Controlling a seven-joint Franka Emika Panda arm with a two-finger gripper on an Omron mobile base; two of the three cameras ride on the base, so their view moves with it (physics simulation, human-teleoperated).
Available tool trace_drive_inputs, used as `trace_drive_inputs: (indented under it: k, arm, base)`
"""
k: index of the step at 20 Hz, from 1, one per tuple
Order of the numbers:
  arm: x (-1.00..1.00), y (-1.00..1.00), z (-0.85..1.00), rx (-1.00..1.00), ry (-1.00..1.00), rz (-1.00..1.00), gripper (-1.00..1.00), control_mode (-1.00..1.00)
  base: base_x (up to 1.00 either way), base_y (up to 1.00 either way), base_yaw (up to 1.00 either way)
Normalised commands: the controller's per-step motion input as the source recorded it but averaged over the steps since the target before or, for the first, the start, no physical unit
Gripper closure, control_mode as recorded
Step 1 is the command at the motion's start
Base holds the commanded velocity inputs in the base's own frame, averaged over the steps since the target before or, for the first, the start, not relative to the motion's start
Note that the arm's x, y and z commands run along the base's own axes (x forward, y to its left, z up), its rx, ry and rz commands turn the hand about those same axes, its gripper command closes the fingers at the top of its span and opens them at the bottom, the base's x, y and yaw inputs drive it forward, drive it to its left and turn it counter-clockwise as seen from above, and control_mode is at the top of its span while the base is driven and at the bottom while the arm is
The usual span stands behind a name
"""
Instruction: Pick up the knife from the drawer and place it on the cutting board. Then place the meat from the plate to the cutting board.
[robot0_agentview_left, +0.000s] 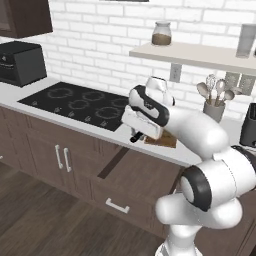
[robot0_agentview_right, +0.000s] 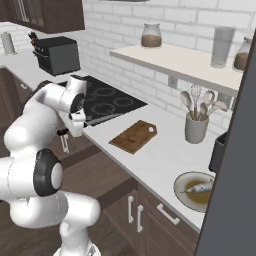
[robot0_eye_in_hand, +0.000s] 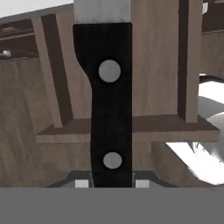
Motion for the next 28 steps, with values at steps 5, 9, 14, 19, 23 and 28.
trace_drive_inputs:
  k: [5,9,14,19,23,28]
  arm:
    - [0.06,-0.71,0.00,0.00,0.00,0.28,1.00,-1.00]
    - [0.15,-0.36,-0.08,-0.03,0.00,0.14,1.00,-1.00]
    - [0.27,-0.26,-0.31,-0.15,0.00,0.02,1.00,-1.00]
    - [0.23,-0.21,-0.10,-0.07,0.00,0.00,1.00,-1.00]
    - [0.21,-0.41,-0.11,0.00,0.00,0.00,1.00,-1.00]
    - [0.21,-0.45,-0.24,0.00,0.00,0.00,1.00,-1.00]
  base:
    - [0.00,0.00,0.00]
    - [0.00,0.00,0.00]
    - [0.00,0.00,0.00]
    - [0.00,0.00,0.00]
    - [0.00,0.00,0.00]
    - [0.00,0.00,0.00]
